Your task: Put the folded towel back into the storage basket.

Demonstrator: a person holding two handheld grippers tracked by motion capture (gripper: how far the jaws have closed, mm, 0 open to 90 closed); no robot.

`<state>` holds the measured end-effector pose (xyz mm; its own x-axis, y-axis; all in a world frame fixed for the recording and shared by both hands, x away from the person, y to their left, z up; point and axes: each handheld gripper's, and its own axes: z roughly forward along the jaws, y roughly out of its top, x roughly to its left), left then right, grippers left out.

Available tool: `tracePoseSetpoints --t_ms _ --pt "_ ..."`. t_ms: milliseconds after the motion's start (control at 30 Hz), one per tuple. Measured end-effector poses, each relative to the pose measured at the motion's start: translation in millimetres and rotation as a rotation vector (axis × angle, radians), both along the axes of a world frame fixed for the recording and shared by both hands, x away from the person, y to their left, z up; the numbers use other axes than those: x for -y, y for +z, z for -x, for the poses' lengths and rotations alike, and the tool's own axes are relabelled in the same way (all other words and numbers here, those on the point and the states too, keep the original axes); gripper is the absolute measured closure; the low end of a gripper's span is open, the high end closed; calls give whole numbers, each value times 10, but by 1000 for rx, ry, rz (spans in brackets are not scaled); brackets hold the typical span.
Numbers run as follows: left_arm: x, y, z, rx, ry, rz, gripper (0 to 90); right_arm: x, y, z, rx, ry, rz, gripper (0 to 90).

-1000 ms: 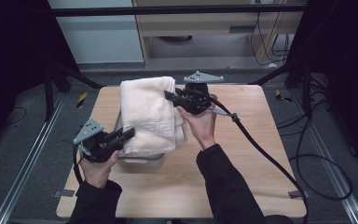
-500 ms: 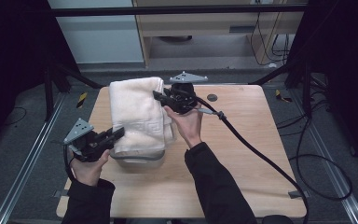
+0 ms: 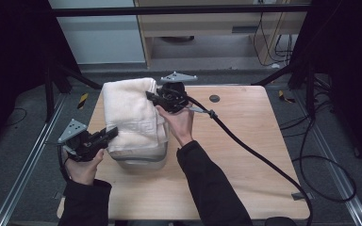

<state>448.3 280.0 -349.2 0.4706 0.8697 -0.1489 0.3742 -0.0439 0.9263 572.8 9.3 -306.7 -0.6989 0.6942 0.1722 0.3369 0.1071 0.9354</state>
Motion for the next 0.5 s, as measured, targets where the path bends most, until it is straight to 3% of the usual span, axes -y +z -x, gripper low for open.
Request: tracePoseSetpoints --t_ms 500 --pt "-101 -175 -146 -45 36 -19 750 -172 -218 -127 -31 -20 15 694"
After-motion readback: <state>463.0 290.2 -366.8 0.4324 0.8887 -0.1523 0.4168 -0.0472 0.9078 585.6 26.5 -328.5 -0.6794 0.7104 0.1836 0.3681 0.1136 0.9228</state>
